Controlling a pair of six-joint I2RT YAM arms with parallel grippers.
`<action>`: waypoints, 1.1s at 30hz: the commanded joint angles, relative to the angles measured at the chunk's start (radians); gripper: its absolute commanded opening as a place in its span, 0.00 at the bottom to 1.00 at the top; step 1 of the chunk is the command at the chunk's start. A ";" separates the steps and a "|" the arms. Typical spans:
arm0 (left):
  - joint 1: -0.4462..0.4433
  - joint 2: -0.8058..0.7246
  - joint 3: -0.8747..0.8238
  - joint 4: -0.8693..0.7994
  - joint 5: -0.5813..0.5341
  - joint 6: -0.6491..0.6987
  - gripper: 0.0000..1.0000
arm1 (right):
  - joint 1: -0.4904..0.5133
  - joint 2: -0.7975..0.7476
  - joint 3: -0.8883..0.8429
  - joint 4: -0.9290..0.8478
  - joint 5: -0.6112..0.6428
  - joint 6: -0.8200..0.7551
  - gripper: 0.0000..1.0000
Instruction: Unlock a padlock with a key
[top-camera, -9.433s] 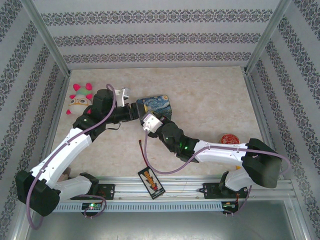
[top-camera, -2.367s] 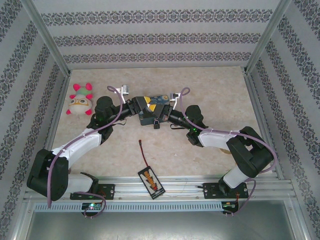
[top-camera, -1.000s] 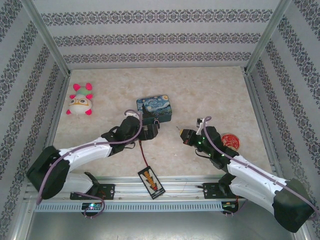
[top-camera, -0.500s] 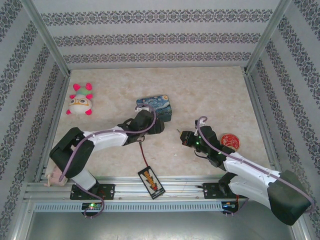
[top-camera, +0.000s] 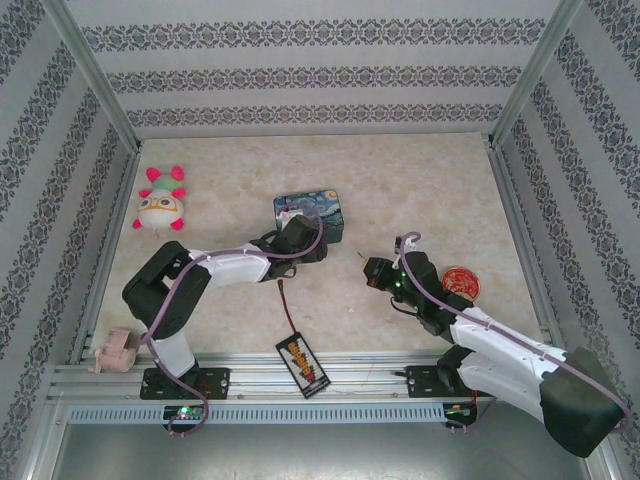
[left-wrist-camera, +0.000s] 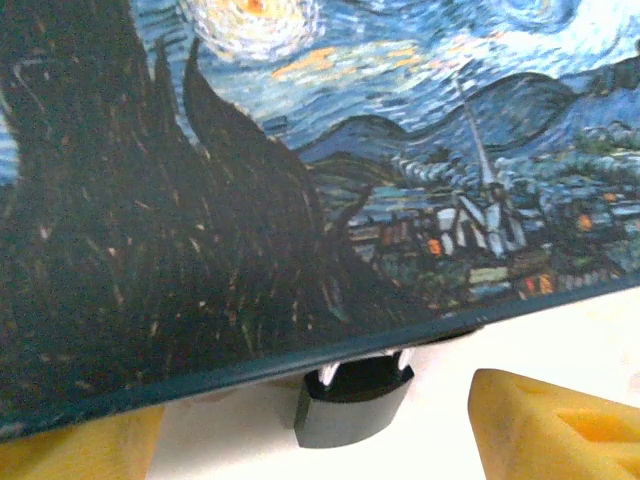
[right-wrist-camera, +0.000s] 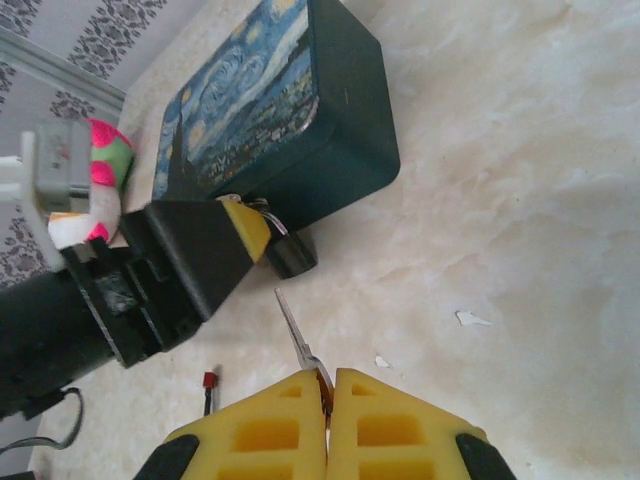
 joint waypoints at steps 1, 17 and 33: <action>-0.014 0.030 0.033 -0.027 -0.042 0.009 0.77 | -0.010 -0.026 -0.021 0.015 0.033 -0.002 0.00; -0.035 0.071 0.059 -0.018 -0.138 0.062 0.69 | -0.017 0.088 0.057 0.031 -0.019 -0.026 0.00; -0.038 0.114 0.111 -0.043 -0.139 0.087 0.63 | -0.017 0.112 0.071 0.037 -0.031 -0.033 0.00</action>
